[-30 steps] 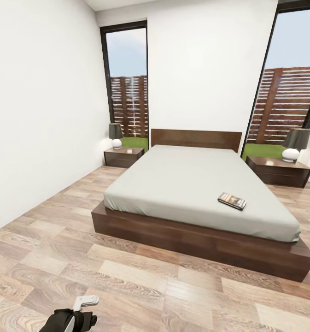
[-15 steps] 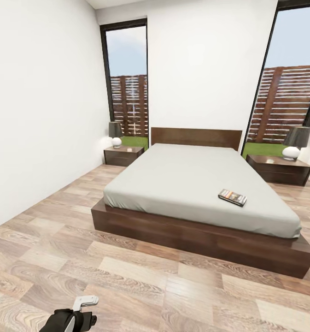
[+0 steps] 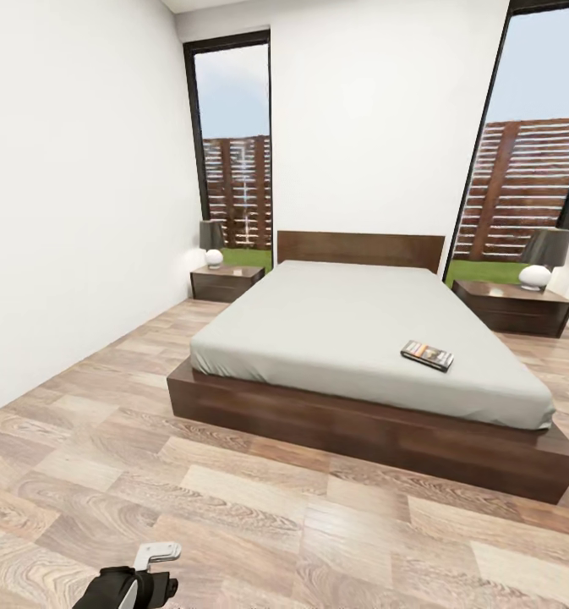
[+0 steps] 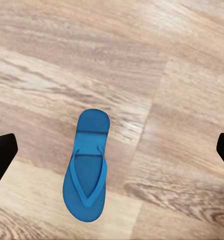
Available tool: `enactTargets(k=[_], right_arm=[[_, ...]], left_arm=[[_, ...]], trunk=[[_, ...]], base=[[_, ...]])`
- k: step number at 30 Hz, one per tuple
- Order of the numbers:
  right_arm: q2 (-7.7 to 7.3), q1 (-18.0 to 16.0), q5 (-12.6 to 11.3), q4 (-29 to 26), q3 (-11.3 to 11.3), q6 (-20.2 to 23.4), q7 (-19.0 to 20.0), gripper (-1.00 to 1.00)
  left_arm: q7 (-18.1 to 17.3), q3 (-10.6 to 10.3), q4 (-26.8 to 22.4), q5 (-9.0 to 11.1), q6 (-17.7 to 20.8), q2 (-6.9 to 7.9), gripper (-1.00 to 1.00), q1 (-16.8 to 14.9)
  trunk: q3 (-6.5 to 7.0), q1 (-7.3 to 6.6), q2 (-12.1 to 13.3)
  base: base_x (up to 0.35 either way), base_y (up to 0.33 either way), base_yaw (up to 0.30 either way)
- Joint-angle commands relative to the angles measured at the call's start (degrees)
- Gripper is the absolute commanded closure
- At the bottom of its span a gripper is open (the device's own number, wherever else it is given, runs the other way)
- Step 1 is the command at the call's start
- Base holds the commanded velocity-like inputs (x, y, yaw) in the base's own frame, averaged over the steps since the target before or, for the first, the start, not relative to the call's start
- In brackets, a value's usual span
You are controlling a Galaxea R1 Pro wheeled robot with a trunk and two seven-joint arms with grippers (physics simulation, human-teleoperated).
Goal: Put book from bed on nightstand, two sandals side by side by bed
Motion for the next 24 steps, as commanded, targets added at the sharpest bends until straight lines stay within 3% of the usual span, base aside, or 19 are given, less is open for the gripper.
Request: enactTargets(k=[1,2,4,6,9,13,16,24], right_arm=[[-0.1,-0.02,-2.58,-2.44,-0.15,3.44,1.92,-1.0],[-0.28,-0.01,-5.78,-5.11,-0.15,6.56,4.75,-1.0],[-0.71,0.0,-7.9,-7.01,-0.15,8.22,7.68,-1.0],[-1.55,0.0,-9.06,-8.2,-0.16,9.1,10.9,-1.0],[-2.9,-0.01,-9.99,-9.21,-0.2,9.82,20.21,-1.0],[-5.92,-0.01,-10.24,-9.45,-0.27,10.04,30.34,-1.0],[-7.11,0.01,-10.24,-9.48,-0.32,10.09,33.01,-1.0],[-7.48,0.02,-9.94,-9.07,-0.4,9.9,33.63,-1.0]], left_arm=[[-0.32,0.22,-0.1,-0.01,0.33,-0.02,-1.0,-0.01],[-0.37,0.23,-0.1,0.03,0.34,-0.01,-1.0,-0.01],[-0.4,0.23,-0.1,0.06,0.37,-0.01,-1.0,-0.01],[-0.41,0.24,-0.1,0.07,0.37,-0.01,-1.0,-0.01],[-0.42,0.24,-0.1,0.07,0.38,-0.01,-1.0,-0.01],[-0.43,0.24,-0.1,0.09,0.38,-0.01,-1.0,-0.01],[-0.43,0.21,-0.1,0.09,0.35,-0.04,-1.0,-0.01],[-0.43,0.18,-0.15,0.08,0.34,-0.09,-1.0,-0.01]], trunk=[[-0.25,0.22,-0.44],[-0.43,0.44,-0.84],[-0.79,0.88,-1.64],[-1.15,1.31,-2.45],[-1.68,1.97,-3.65],[-2.4,2.85,-5.25],[-2.94,3.51,-6.46],[-4.38,5.27,-9.67]], base=[[0.0,0.0,0.0],[0.0,0.0,0.0],[0.0,0.0,0.0],[0.0,0.0,0.0],[0.0,0.0,0.0],[0.0,0.0,0.0],[0.0,0.0,0.0],[0.0,0.0,0.0]])
